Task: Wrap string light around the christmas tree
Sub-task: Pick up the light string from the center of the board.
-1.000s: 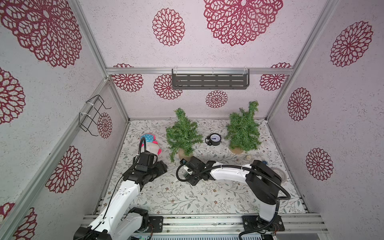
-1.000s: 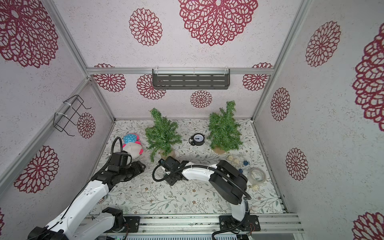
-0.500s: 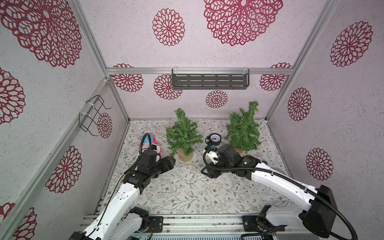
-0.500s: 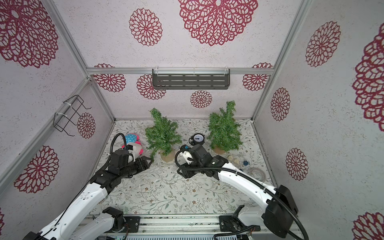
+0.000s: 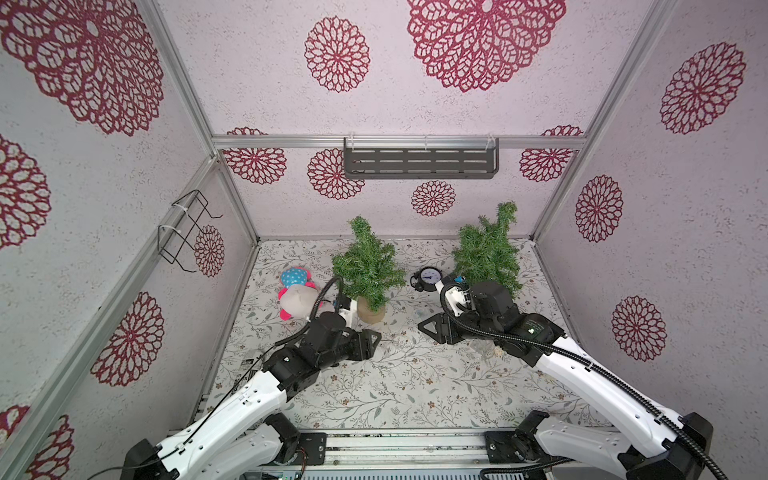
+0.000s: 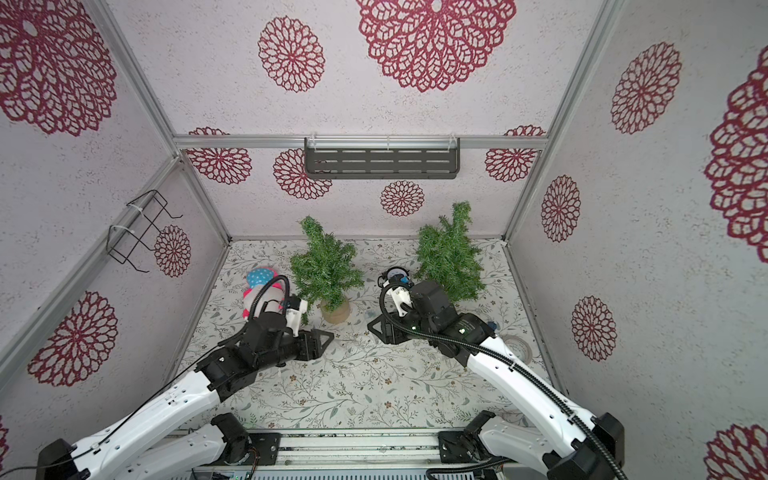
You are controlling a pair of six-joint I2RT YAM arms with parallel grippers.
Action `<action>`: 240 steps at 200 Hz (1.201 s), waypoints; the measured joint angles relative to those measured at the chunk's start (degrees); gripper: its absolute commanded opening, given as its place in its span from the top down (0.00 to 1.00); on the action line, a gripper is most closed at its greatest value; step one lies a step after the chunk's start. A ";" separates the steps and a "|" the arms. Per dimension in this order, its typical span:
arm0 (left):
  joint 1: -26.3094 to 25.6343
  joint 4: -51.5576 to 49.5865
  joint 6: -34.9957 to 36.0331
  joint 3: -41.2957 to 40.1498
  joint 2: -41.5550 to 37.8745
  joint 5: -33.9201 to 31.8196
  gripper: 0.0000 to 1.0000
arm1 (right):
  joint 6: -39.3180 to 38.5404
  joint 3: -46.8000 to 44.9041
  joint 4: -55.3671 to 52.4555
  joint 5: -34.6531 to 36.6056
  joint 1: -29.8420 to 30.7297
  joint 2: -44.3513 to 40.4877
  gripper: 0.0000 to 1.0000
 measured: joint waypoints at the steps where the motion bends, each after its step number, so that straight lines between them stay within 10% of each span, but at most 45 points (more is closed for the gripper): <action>1: -0.13 0.07 0.17 -0.04 0.11 -0.22 0.32 | 0.04 0.04 -0.04 -0.02 0.00 0.00 0.59; 107: -6.49 26.82 25.44 -1.81 14.38 -5.25 0.46 | 2.54 4.76 -1.62 -4.00 4.50 -0.11 0.60; 153: -6.12 31.61 28.72 -1.11 18.73 -4.98 0.92 | 2.93 5.46 -0.70 -5.18 5.44 -0.24 0.60; 240: -3.41 21.20 35.60 5.92 -2.60 -11.56 1.00 | 4.57 -4.09 12.31 -8.94 9.29 -2.62 0.60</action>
